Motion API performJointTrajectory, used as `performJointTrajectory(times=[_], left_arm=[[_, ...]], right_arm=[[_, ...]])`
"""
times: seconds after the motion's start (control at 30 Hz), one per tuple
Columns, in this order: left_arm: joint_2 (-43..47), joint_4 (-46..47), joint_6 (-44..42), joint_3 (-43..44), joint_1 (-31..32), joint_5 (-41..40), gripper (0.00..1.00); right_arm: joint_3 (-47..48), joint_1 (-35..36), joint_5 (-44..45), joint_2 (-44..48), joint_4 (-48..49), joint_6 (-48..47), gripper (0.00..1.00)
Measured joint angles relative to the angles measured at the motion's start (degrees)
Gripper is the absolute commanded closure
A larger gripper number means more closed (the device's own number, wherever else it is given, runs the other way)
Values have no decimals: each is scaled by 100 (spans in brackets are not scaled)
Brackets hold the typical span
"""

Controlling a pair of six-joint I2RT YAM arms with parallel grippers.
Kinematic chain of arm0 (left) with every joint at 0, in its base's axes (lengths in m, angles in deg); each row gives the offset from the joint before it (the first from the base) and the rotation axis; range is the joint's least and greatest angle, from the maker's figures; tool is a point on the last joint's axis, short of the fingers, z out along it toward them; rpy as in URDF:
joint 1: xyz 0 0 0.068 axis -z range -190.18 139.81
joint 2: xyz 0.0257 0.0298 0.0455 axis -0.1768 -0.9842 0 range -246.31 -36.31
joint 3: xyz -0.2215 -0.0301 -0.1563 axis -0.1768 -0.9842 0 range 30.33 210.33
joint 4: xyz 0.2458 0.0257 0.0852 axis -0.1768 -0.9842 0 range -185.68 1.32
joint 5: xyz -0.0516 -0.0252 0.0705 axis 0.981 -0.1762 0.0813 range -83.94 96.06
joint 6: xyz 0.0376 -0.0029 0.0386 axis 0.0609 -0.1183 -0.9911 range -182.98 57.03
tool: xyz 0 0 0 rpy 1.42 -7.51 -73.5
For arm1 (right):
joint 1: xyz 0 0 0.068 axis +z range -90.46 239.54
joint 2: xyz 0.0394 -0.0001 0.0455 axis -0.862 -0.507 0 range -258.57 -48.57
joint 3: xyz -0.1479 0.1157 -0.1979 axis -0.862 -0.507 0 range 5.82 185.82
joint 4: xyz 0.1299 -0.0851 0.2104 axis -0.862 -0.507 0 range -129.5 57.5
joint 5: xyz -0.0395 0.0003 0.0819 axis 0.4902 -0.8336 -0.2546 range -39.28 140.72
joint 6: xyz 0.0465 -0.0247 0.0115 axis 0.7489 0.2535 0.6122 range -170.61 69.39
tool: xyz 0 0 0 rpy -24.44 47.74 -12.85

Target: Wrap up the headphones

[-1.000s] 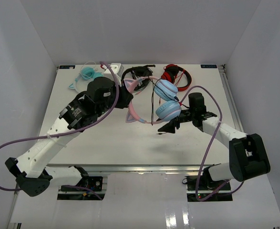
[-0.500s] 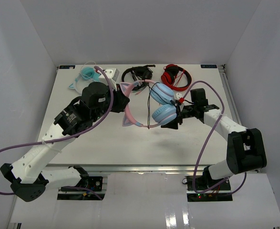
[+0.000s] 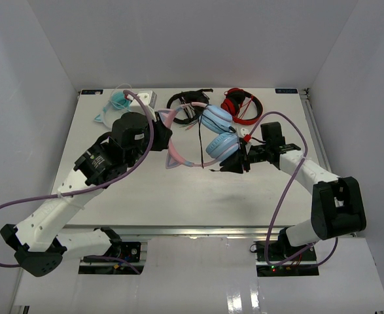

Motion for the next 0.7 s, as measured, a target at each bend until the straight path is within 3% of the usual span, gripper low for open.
performJointTrajectory(times=[0.07,0.3,0.47,0.7], left_arm=[[0,39,34,-1,1,-60,100],[-51,248,418,-16,-7,-390,100],[-236,564,1225,-296,-185,-921,100],[-872,666,2644,-755,-939,-1124,100]], right_arm=[[-1,29,19,7,5,45,92],[-2,323,520,404,150,313,92],[-138,1001,1620,1079,148,271,92],[-393,1726,3486,2084,288,151,92]])
